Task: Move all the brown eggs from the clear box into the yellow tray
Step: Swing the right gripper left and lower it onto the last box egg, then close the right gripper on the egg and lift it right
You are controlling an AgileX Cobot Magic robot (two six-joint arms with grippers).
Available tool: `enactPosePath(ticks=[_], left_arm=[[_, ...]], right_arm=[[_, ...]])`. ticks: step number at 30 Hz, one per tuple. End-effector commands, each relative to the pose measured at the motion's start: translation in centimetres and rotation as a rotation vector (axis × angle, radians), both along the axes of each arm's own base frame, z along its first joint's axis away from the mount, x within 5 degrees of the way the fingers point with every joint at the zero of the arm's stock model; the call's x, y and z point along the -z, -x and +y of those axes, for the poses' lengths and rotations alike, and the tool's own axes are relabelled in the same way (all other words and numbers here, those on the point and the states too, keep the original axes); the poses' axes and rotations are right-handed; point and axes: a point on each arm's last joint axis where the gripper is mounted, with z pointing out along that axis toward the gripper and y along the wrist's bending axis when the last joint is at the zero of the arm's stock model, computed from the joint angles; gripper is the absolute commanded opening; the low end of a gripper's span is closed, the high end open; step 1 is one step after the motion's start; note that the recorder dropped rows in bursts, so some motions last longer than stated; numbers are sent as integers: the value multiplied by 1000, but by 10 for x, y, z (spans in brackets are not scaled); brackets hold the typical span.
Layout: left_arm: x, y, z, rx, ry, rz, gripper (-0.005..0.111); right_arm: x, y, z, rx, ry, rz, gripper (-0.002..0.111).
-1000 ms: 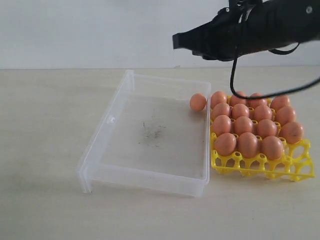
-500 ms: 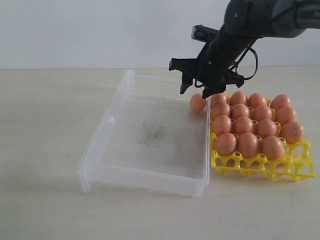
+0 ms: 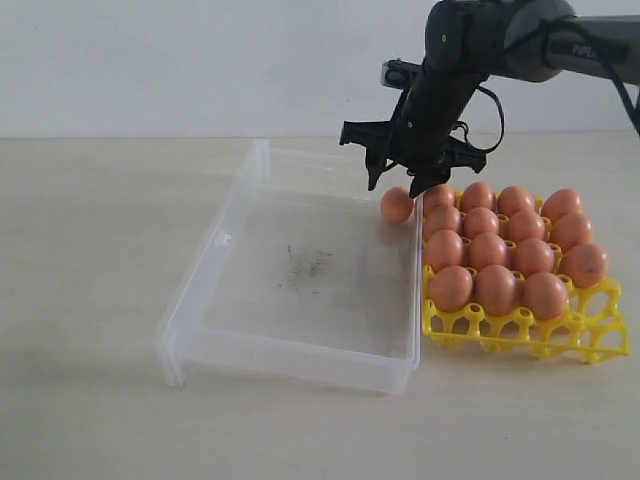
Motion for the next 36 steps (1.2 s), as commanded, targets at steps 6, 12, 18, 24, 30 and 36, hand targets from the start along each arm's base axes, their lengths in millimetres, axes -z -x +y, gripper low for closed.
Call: enactPosePath(ticks=[6,12,18,24,30,36], left_arm=[[-3,1,-2,10,-8,-17,4],[-3,1,-2,10,-8,-17,4],[-3,1,-2,10,-8,-17,4],[-3,1,-2,10,-8,-17,4],[-3,1,-2,10,-8,-17,4],[-3,1,-2,10,-8,-17,4]], right_arm=[[21,-4,-2,39,27,41,53],[32,-9,-2,46,26,14,52],[39,-20,-20,172,-1,-8,52],[47,-32,-11,254,-153,-86,52],[71,-34,-13,276,-122,-77,52],[79,-26,-15,89,-7,-12,29]])
